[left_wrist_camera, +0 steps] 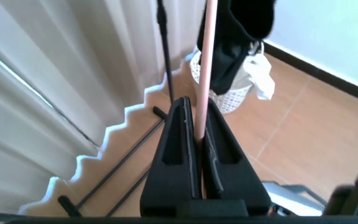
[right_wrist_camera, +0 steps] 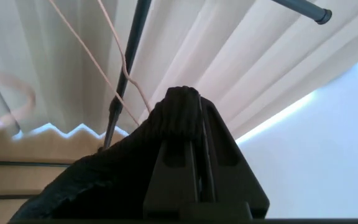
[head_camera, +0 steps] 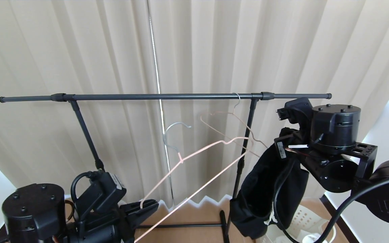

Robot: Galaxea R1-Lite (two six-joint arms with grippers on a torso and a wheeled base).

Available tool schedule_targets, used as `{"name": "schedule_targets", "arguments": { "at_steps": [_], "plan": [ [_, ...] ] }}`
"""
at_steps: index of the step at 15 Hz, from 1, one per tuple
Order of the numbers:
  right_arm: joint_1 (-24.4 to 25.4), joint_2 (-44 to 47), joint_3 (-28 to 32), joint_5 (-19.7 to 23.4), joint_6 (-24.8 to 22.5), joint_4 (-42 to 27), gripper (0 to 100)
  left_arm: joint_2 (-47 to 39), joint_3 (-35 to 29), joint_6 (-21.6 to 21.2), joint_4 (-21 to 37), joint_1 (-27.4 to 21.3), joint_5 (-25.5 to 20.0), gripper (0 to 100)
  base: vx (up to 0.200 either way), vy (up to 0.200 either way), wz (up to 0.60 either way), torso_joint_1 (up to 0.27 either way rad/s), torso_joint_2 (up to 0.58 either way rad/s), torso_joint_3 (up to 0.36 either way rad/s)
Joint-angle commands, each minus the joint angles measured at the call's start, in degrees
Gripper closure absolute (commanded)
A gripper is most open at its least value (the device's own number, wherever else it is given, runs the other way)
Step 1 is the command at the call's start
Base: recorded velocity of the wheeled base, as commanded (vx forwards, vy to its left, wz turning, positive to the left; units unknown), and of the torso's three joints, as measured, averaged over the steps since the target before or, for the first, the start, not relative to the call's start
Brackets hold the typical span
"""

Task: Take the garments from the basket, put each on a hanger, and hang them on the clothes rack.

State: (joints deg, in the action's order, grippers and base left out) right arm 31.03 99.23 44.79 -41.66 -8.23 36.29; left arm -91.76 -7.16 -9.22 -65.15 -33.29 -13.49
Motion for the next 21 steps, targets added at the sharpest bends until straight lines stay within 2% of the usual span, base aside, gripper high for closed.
{"name": "schedule_targets", "arguments": {
  "at_steps": [1, 3, 5, 8, 12, 13, 15, 17, 21],
  "plan": [
    [0.3, 2.2, 0.9, -0.6, 0.1, 0.1, 100, -0.1, 1.9, -1.2, -0.2, -0.1, -1.9, 100, 0.000, 0.000, 0.00, 0.000, 0.00, 0.000],
    [0.2, 3.6, 1.6, -0.6, 0.4, 0.2, 100, -1.2, 2.7, -2.8, -0.2, -1.1, -2.5, 100, 0.000, 0.000, 0.00, 0.000, 0.00, 0.000],
    [0.3, 4.4, 1.6, -1.2, 0.6, 3.1, 100, -2.5, 2.7, -2.8, -0.2, -2.1, -2.4, 100, 0.000, 0.000, 0.00, 0.000, 0.00, 0.000],
    [2.7, 4.2, 1.3, -2.3, 0.6, 3.6, 100, -4.8, 2.5, -2.4, -2.2, -2.4, -2.3, 100, 0.000, 0.000, 0.00, 0.000, 0.00, 0.000],
    [7.6, 4.1, 0.3, -3.8, 0.8, 3.7, 100, -11.4, 2.8, -1.0, -11.4, -3.0, -1.6, 100, 0.000, 0.000, 0.00, 0.000, 0.00, 0.000],
    [8.2, 4.0, 0.1, -3.9, 0.9, 3.7, 100, -12.7, 2.8, -0.6, -13.3, -3.3, -0.7, 100, 0.000, 0.000, 0.00, 0.000, 0.00, 0.000],
    [10.6, 4.0, -0.1, -3.9, 1.7, 3.7, 100, -16.8, 2.8, 0.5, -19.3, -4.9, 4.7, 100, 0.000, 0.000, 0.00, 0.000, 0.00, 0.000],
    [13.2, 4.0, -0.1, -3.9, 3.0, 3.6, 100, -19.2, 3.5, 0.6, -23.4, -5.5, 5.4, 100, 0.000, 0.000, 0.00, 0.000, 0.00, 0.000],
    [18.4, 4.1, 0.2, -3.9, 5.2, 3.6, 100, -21.0, 3.7, 0.6, -24.9, -5.6, 5.5, 100, 0.000, 0.000, 0.00, 0.000, 0.00, 0.000]
  ]
}}
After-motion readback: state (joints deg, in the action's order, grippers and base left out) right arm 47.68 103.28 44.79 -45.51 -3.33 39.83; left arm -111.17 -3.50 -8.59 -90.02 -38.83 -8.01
